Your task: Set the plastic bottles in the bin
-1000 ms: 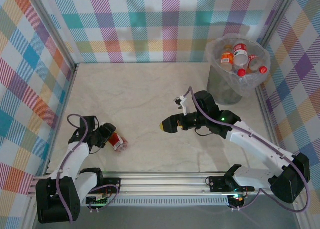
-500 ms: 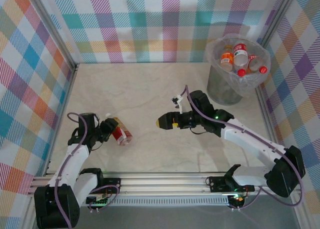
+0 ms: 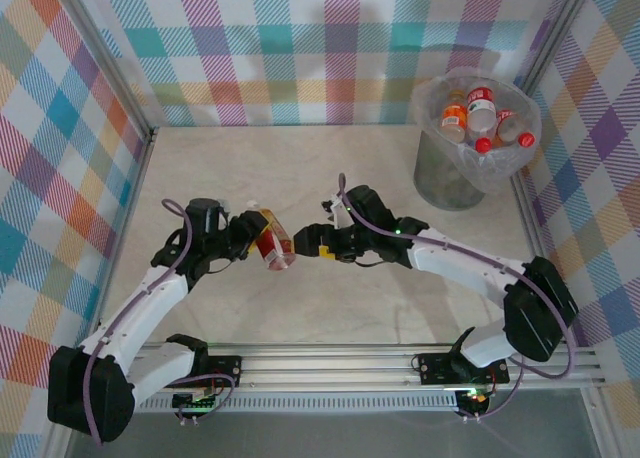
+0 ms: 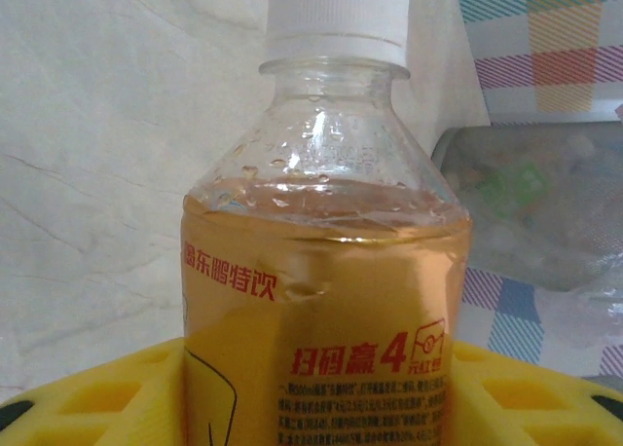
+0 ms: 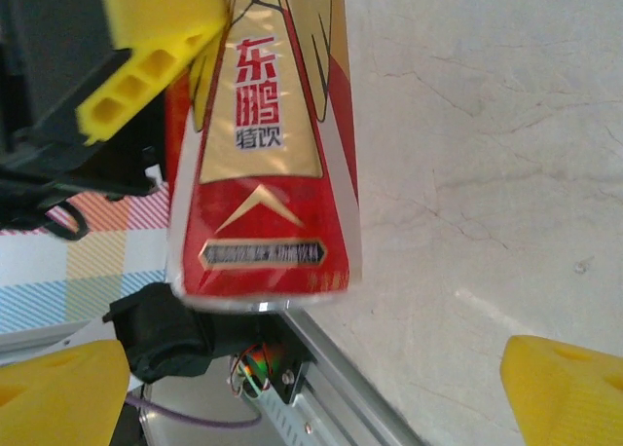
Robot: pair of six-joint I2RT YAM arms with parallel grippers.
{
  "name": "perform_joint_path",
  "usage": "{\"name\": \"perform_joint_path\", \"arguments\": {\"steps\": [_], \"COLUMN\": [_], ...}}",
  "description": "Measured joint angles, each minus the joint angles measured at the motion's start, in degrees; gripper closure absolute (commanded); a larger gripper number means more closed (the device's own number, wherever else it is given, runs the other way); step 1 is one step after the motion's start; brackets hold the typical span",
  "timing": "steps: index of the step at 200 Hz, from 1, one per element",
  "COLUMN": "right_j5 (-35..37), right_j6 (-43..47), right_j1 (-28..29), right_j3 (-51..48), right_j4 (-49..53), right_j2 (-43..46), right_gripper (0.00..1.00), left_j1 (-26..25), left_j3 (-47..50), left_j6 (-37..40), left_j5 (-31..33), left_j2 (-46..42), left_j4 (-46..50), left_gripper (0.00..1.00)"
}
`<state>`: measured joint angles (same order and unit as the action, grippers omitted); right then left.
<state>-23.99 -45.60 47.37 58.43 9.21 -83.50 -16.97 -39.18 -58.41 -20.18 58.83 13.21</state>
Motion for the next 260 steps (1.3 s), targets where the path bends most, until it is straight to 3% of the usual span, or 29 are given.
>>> {"name": "perform_joint_path", "arguments": {"steps": [27, 70, 112, 137, 173, 189, 234, 260], "right_j5": [1.14, 2.69, 2.8, 2.86, 3.04, 3.17, 4.17, 5.09], "right_j6": [-0.37, -0.55, -0.7, -0.9, -1.49, -1.53, -0.87, -0.07], "right_j1": [1.62, 2.8, 2.97, 2.97, 2.97, 2.95, 2.95, 2.27], "right_j3": [3.02, 5.4, 5.44, 5.44, 5.44, 5.44, 5.44, 5.44], "right_j4": [-0.42, -0.37, -0.59, -0.74, -0.79, -0.85, -0.04, 1.6], "right_j2": [-3.06, -5.49, -7.15, -7.34, -7.58, -7.54, -5.64, -3.04], "right_gripper": [0.05, 0.17, 0.13, 0.27, 0.37, 0.42, 0.45, 0.46], "left_j1": [-2.64, -4.0, -4.81, -4.83, -4.81, -4.81, -4.98, -5.03], "left_j3": [-1.44, -1.92, -1.97, -1.97, -1.97, -1.97, -2.71, -5.09], "left_j6": [-2.14, -3.76, -5.07, -5.42, -5.6, -5.92, -7.8, -7.98], "left_j5": [1.38, 2.75, 2.73, 2.71, 2.89, 2.84, 1.79, 1.2], "left_j2": [1.64, 3.69, 3.98, 4.13, 4.22, 4.46, 4.61, 4.61], "left_j4": [0.11, 0.11, -0.28, -0.35, -0.46, -0.92, -3.08, -3.23], "left_gripper": [0.44, 0.44, 0.44, 0.45, 0.44, 0.37, 0.01, 0.0]}}
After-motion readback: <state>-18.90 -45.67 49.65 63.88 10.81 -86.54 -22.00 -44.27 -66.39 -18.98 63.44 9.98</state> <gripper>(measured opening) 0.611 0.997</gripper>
